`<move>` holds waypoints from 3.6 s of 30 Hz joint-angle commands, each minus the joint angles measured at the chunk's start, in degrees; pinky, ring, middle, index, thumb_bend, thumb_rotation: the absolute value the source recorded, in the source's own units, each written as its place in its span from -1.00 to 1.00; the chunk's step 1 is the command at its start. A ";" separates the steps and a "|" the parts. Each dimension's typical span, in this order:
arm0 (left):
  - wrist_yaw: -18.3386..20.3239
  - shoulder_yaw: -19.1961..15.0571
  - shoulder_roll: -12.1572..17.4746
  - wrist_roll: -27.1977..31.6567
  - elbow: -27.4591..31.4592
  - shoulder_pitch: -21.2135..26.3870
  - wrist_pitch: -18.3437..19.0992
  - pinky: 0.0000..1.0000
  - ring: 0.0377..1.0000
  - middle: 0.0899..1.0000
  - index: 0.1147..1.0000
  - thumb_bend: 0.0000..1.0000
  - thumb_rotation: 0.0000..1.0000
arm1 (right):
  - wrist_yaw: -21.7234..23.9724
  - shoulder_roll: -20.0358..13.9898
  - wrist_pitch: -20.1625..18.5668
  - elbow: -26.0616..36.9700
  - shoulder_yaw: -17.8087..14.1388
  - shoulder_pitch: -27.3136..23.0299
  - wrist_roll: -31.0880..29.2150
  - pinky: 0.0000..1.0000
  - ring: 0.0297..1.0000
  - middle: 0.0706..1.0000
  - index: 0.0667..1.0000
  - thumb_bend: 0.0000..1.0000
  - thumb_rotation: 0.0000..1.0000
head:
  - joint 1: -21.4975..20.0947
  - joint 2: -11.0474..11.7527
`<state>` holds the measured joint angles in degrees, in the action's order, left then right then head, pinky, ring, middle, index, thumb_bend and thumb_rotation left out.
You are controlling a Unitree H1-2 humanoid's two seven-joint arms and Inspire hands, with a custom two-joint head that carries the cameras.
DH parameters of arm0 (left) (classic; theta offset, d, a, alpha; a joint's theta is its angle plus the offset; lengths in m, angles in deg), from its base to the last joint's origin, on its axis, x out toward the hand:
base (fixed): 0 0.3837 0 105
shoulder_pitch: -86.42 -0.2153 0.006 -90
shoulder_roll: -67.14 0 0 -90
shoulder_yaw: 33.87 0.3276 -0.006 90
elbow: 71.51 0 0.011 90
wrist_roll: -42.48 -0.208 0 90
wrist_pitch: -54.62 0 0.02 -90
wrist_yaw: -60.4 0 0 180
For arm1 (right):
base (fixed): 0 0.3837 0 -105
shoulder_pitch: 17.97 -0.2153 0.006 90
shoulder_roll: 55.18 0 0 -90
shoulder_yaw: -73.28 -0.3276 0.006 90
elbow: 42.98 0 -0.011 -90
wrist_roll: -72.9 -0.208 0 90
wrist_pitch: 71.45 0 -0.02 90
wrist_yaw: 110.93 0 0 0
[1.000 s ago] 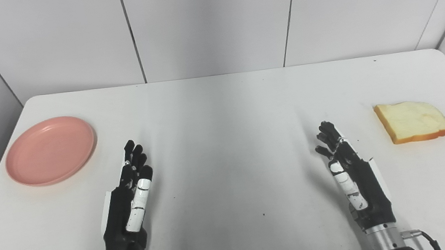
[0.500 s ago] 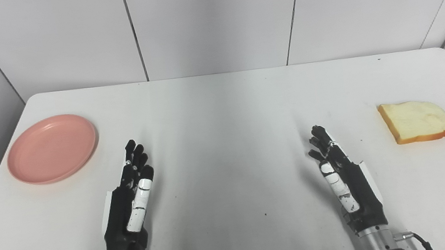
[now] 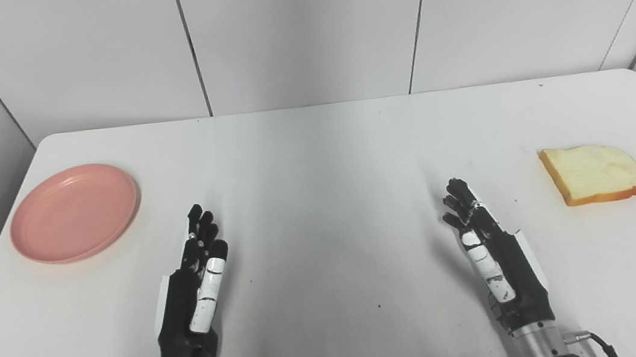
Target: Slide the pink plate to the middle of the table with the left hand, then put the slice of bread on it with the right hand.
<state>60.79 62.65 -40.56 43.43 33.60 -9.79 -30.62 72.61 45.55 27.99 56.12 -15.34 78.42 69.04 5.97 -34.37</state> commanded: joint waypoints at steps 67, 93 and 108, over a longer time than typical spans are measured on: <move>-1.43 -19.69 18.05 5.47 -11.27 30.07 -5.05 0.75 0.82 0.83 0.92 0.69 0.51 | 4.14 -3.15 12.62 -19.73 -2.29 -2.56 -6.84 0.97 0.96 0.96 0.92 0.64 0.85 | 13.83 10.74; 8.00 -27.83 35.95 14.09 -48.76 43.90 -16.89 0.79 0.88 0.85 0.77 0.76 0.55 | 4.50 -3.76 13.23 -20.81 -2.38 -2.94 -6.78 0.93 0.93 0.94 0.92 0.68 0.89 | 14.06 10.06; 8.03 -28.28 37.53 13.83 -61.13 45.44 -21.81 0.74 0.87 0.86 0.76 0.71 0.51 | 4.36 -3.70 13.41 -20.82 -2.26 -2.83 -6.42 0.88 0.91 0.91 0.90 0.70 0.89 | 13.29 9.74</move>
<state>68.30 35.74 -8.65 56.28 -28.09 27.48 -44.69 75.17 44.47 35.26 52.18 -15.75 76.26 61.79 19.25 -24.61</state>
